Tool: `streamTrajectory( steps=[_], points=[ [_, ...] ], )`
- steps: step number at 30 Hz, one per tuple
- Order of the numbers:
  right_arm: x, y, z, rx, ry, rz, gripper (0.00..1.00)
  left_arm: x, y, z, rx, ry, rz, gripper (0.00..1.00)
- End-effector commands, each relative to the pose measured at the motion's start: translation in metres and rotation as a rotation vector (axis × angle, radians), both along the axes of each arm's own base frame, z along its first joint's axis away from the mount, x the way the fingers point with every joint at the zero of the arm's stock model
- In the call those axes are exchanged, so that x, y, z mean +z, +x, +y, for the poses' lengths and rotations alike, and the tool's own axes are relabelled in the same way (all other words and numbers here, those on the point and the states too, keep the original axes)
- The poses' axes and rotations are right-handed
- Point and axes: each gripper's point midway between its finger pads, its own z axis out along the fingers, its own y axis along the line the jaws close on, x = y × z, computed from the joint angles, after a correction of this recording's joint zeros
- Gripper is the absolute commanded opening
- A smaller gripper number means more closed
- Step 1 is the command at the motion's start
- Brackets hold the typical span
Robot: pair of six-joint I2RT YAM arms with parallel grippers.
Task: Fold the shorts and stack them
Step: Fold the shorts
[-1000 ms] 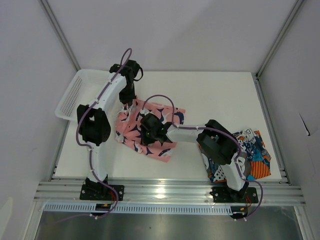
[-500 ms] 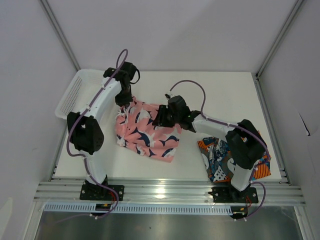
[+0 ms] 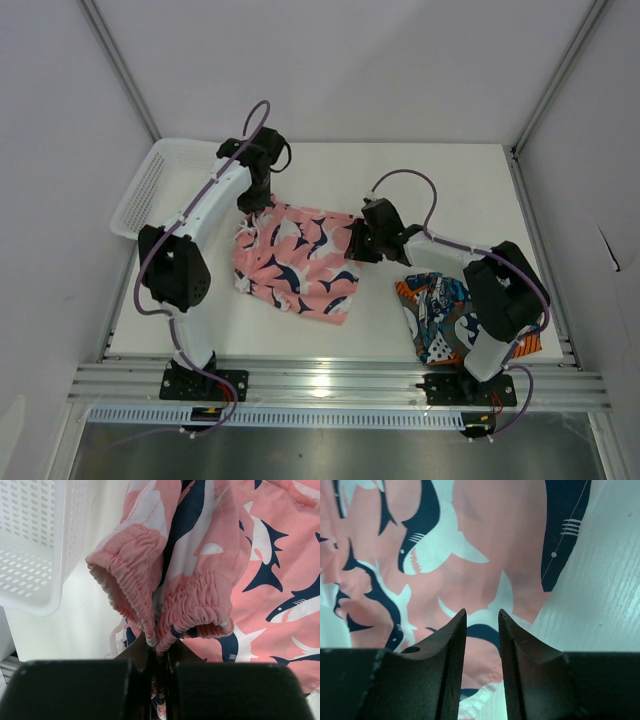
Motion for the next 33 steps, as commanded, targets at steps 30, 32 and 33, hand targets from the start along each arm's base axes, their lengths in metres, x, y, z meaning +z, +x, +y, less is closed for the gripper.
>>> streamTrajectory(
  steps=[30, 32, 33],
  points=[
    [-0.049, 0.003, 0.009, 0.023, -0.068, 0.085, 0.25, -0.020, -0.056, -0.111, -0.096, 0.019, -0.023, 0.00],
    [-0.048, 0.003, 0.011, 0.022, -0.056, 0.086, 0.25, -0.035, -0.059, -0.118, -0.099, 0.003, 0.001, 0.00],
    [-0.048, 0.003, 0.012, 0.022, -0.053, 0.085, 0.25, -0.042, -0.061, -0.120, -0.099, -0.006, 0.014, 0.00]
  ],
)
